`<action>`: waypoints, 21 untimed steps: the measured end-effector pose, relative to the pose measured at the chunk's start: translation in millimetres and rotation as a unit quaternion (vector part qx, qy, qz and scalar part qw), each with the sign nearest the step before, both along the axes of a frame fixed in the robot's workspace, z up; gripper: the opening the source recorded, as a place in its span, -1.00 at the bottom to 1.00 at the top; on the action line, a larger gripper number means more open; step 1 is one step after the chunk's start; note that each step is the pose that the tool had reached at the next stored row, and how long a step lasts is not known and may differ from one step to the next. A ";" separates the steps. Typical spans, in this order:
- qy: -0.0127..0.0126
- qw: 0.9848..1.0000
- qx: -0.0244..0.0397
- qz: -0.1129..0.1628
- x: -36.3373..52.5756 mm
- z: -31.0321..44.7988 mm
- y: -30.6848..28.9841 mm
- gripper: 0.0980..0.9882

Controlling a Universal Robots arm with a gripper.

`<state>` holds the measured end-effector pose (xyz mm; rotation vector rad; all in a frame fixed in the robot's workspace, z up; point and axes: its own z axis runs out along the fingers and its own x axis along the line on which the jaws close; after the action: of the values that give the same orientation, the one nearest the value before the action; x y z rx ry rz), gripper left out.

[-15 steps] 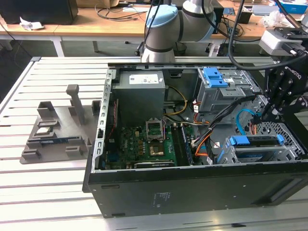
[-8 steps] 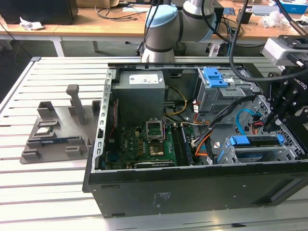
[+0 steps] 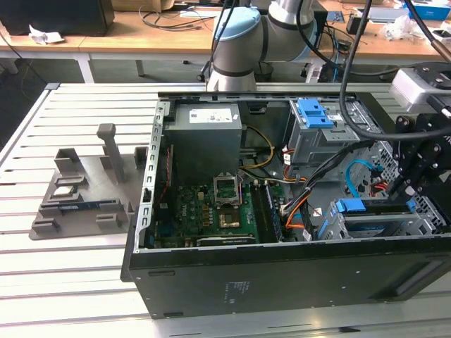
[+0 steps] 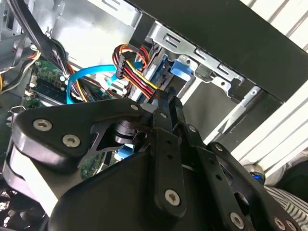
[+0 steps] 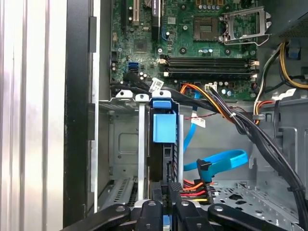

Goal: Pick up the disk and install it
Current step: 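Insert the first disk wire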

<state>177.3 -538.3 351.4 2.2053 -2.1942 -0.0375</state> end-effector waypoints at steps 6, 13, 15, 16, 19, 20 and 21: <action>0.000 1.000 0.002 0.000 -0.2 -7.0 0.9 -0.84; 0.000 1.000 0.002 0.000 -0.2 -10.8 7.6 -0.84; 0.000 1.000 0.002 0.000 -0.2 -11.2 7.7 -0.84; 0.000 1.000 0.002 0.000 -0.2 -11.7 7.6 -0.84; 0.000 1.000 0.003 0.000 -0.1 -13.7 7.2 -0.84; 0.000 1.000 0.003 0.000 -0.1 -13.6 7.2 -0.84; 0.000 1.000 0.003 0.000 -0.1 -13.4 7.2 -0.84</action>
<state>177.2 -531.1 338.1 2.2077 -2.1967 -0.0431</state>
